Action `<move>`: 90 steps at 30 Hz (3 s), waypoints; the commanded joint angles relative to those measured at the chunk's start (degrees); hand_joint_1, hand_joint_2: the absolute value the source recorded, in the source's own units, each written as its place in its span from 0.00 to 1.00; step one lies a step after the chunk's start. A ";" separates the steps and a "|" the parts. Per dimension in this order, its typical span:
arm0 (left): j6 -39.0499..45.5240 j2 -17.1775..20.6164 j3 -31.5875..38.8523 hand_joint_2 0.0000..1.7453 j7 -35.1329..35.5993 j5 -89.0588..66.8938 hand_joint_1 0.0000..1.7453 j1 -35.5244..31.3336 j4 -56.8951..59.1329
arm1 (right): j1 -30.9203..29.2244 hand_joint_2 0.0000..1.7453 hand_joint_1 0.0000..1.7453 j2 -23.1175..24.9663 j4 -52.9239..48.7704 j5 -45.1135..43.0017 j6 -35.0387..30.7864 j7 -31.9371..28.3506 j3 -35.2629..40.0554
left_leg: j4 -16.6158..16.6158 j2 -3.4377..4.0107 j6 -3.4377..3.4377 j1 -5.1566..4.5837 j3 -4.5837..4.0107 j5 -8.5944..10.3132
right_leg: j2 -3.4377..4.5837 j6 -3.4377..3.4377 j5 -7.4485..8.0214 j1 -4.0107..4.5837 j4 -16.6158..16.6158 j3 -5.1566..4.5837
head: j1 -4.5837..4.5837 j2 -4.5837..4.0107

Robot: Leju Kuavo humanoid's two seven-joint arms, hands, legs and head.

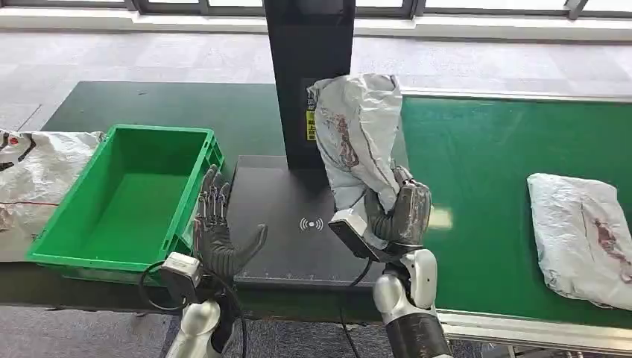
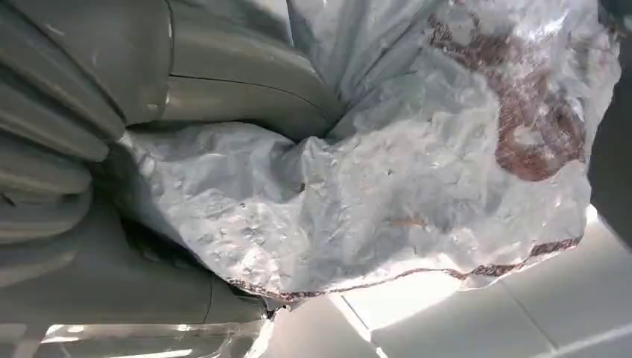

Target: Moved the parcel from conveyor to table for the left to box.

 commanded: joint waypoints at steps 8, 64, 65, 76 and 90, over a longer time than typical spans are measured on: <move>-0.25 1.50 -1.38 1.00 0.28 0.32 0.00 -2.27 3.36 | -5.50 1.00 1.00 -0.22 16.01 -1.64 -0.20 0.64 -0.09 | -0.04 0.03 0.01 -0.01 0.02 0.01 | 0.05 0.02 0.02 -0.01 -0.03 -0.02 | 0.00 0.00; 12.60 3.68 -1.53 1.00 0.28 -8.02 0.00 -7.72 12.38 | 13.12 0.00 0.00 -0.22 -43.37 -23.82 -0.20 -16.26 -4.20 | -0.07 -0.37 0.03 -0.11 -0.10 0.05 | -0.32 0.01 -0.04 -0.12 -0.04 -0.08 | 0.00 0.00; 13.38 3.49 -2.03 1.00 0.28 -9.54 0.00 -8.70 13.82 | 13.50 0.00 0.00 -0.22 -44.41 -23.85 -0.20 -16.26 -3.60 | -0.05 -0.35 0.02 -0.10 -0.12 0.05 | -0.31 0.01 -0.03 -0.11 -0.04 -0.11 | 0.00 0.00; 14.05 -2.54 -5.10 1.00 0.33 -26.21 0.00 -28.31 45.31 | 12.25 1.00 0.00 -0.22 -47.38 -25.36 -0.20 -16.26 1.72 | -0.02 -0.39 0.08 -0.09 -0.04 0.13 | -0.33 0.04 0.05 -0.09 -0.05 -0.01 | 0.00 0.00; 12.37 -2.54 -11.94 1.00 5.03 -27.18 0.00 -31.68 49.88 | 11.04 1.00 0.00 -0.22 -46.02 -25.72 -0.20 -16.26 3.14 | -0.08 0.01 0.07 -0.09 0.10 0.08 | 0.09 0.05 0.19 -0.10 -0.12 0.00 | 0.00 0.00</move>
